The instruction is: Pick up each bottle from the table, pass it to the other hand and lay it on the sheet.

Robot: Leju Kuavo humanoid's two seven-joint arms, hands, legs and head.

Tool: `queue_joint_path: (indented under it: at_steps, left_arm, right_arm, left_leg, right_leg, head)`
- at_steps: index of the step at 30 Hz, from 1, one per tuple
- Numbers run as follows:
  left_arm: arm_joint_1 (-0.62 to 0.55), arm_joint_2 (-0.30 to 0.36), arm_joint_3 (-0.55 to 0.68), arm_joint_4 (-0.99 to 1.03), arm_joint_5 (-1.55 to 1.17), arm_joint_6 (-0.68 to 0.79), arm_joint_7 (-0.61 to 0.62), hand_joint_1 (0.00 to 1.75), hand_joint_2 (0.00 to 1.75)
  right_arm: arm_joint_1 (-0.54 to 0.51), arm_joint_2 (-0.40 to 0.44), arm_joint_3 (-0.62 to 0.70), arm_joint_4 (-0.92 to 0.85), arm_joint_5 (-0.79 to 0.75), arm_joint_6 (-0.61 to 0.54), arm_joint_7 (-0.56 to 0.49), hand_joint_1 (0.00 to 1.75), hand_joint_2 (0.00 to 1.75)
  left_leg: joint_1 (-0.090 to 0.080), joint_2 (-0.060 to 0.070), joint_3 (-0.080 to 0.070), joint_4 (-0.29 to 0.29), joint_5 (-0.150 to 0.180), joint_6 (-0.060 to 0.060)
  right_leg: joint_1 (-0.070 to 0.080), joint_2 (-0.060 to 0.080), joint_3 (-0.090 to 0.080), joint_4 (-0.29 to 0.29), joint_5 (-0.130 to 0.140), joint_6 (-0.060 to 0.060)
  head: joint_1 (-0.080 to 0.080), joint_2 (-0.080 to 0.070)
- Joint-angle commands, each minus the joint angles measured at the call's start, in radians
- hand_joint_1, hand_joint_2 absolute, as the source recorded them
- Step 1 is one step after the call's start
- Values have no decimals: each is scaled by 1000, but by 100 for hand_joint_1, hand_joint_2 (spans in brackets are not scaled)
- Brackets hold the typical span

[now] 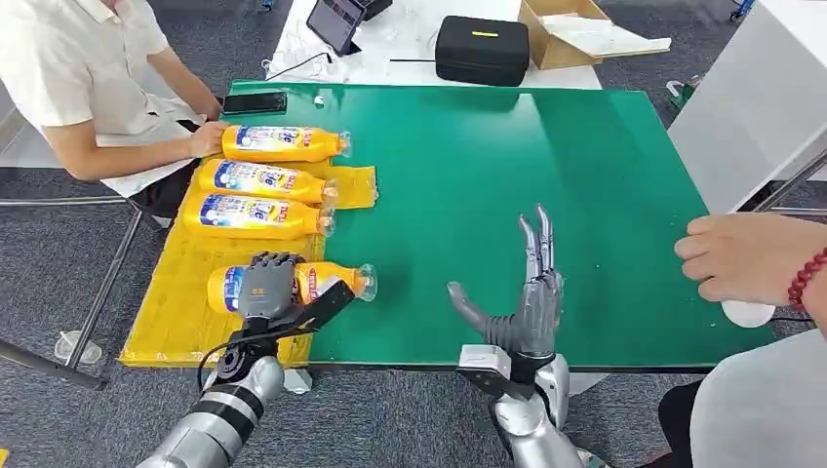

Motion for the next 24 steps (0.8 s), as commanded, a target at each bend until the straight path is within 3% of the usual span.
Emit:
queue_joint_path:
  at_steps: [1, 2, 3, 4, 5, 6, 11, 15, 24]
  left_arm:
    - [-72, 43, -57, 157, 10, -87, 17, 103, 175]
    - [-72, 44, -58, 158, 12, -95, 12, 89, 175]
    - [-71, 45, -59, 160, 15, -105, 6, 54, 175]
    - [-71, 46, -55, 161, 31, -141, -11, 40, 175]
    - [-71, 46, -55, 161, 31, -141, -11, 40, 175]
    - [-69, 48, -54, 160, 41, -160, -25, 24, 175]
    - [-68, 49, -55, 158, 49, -181, -33, 24, 175]
    - [-63, 58, -51, 150, 85, -246, -83, 7, 175]
    - [-29, 77, -45, 106, 193, -377, -209, 9, 175]
  right_arm:
    - [-60, -35, 46, 125, -28, 1, 0, 0, 175]
    - [-62, -36, 47, 127, -31, 1, 0, 0, 175]
    - [-63, -37, 48, 129, -36, 1, 0, 0, 175]
    - [-65, -41, 52, 134, -46, 1, 0, 0, 175]
    - [-65, -41, 52, 134, -46, 1, 0, 0, 175]
    - [-67, -44, 54, 136, -56, 1, 0, 0, 175]
    - [-67, -46, 56, 136, -62, 1, 0, 0, 175]
    - [-73, -53, 68, 143, -83, 1, 0, 0, 175]
    - [-84, -71, 94, 145, -139, 1, 0, 0, 175]
  left_leg:
    - [0, 2, 4, -1, -1, 0]
    - [0, 3, 6, -1, -1, 1]
    - [-1, 4, 9, -2, -1, 1]
    - [-1, 4, 10, -2, -2, 1]
    - [0, 3, 6, -1, -1, 0]
    - [0, 4, 7, -1, -1, 1]
    - [0, 3, 7, -1, -1, 0]
    - [0, 3, 7, -1, -1, 0]
    - [-1, 3, 10, -2, -1, 1]
  right_leg:
    - [0, 1, 3, -1, 0, -1]
    - [0, 2, 5, -1, 0, -2]
    - [0, 2, 7, -1, -1, -2]
    - [0, 2, 8, -1, -1, -3]
    - [0, 2, 5, -1, 0, -2]
    - [0, 2, 6, -1, 0, -2]
    - [0, 2, 6, -1, 0, -1]
    - [0, 2, 6, -1, 0, -1]
    - [0, 2, 9, -1, 0, -2]
  head:
    - [0, 0]
    - [0, 0]
    - [0, 0]
    - [0, 0]
    - [0, 0]
    - [0, 0]
    - [0, 0]
    - [1, 0]
    - [0, 0]
